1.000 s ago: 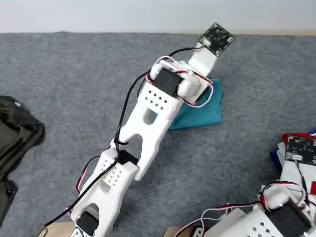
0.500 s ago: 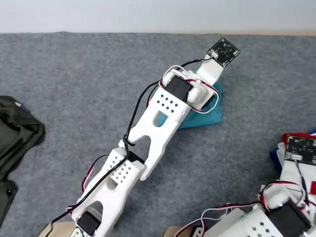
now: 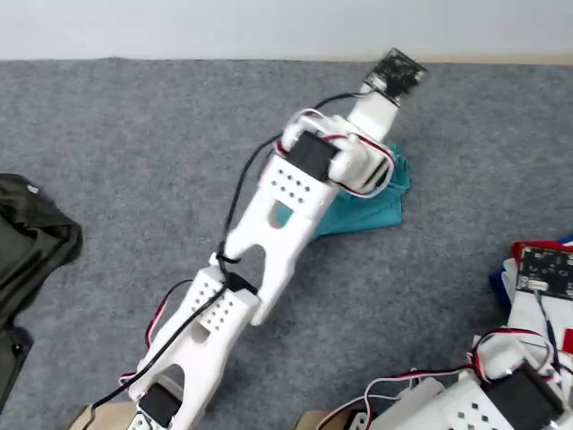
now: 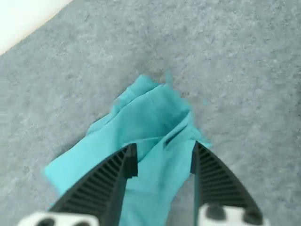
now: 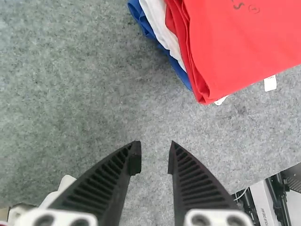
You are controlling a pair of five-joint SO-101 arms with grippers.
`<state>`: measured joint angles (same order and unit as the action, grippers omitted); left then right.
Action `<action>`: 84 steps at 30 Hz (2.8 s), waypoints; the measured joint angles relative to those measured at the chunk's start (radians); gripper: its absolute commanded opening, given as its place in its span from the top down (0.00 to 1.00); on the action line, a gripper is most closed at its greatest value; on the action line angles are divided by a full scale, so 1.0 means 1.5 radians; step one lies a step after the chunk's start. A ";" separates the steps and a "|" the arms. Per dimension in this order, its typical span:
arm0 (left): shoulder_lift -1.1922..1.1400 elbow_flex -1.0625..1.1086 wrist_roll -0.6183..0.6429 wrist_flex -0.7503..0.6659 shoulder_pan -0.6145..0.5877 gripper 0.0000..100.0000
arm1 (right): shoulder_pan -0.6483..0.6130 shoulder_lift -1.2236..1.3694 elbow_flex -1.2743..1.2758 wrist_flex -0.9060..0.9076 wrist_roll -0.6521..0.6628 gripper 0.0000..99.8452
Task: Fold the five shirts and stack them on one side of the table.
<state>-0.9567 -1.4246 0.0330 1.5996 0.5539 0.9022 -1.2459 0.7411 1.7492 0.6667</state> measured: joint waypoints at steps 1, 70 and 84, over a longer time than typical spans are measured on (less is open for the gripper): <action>0.004 -0.001 0.000 0.012 -0.015 0.81 | 0.000 0.000 0.000 0.000 0.000 0.90; 1.178 1.368 -0.099 -0.110 -0.505 1.00 | -0.590 1.588 -1.432 -0.059 -0.324 0.73; 1.179 1.413 -0.099 -0.143 -0.505 1.00 | -0.591 1.656 -1.470 -0.079 -0.309 0.99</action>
<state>0.8124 0.6943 -0.1158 1.3848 -0.2041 0.0153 1.2382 -1.4638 1.6310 0.2033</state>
